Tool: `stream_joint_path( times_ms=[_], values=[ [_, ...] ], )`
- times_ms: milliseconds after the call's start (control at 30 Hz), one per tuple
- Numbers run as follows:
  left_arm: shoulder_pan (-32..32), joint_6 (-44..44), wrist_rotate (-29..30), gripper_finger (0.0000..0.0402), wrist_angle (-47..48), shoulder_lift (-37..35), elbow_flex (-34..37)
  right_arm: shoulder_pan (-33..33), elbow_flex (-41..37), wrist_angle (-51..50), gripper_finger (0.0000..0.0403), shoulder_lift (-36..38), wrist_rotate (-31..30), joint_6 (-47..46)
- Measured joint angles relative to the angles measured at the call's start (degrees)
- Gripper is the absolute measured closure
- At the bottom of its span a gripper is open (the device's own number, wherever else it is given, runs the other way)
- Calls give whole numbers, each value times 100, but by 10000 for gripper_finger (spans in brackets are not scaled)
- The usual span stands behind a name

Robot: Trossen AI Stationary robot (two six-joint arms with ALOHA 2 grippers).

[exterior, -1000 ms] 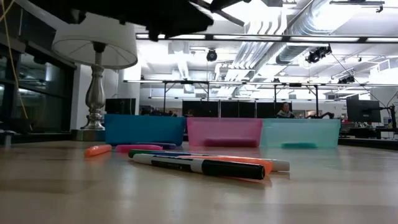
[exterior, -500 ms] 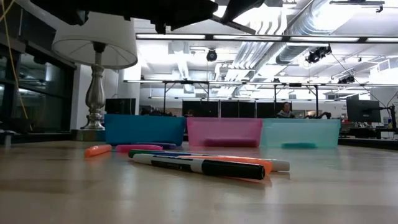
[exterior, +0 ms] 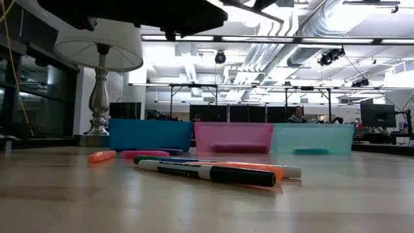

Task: Pick & Place Markers
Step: Put the dark pink dry erase marker into the dark blue bin

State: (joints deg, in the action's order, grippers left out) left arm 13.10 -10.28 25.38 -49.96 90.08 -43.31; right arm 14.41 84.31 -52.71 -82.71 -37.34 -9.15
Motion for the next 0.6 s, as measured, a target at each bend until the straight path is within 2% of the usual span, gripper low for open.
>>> stream_joint_path(
  times_ms=[100, 200, 400, 600],
  values=[
    [-85, 26, -163, 259, -48, 0, 0, 151, -410, 221, 388, 490, -235, -138],
    [-144, 42, -388, 259, -204, 0, -1, 377, -1388, 1352, 388, 1073, -172, 12],
    [-266, 185, -581, 259, -289, 0, -2, 745, -3862, 4566, 388, 2091, -103, 851],
    [-271, 247, -723, 259, -512, 0, -2, 811, -5656, 8432, 388, 2320, 436, 1845]
  ],
)
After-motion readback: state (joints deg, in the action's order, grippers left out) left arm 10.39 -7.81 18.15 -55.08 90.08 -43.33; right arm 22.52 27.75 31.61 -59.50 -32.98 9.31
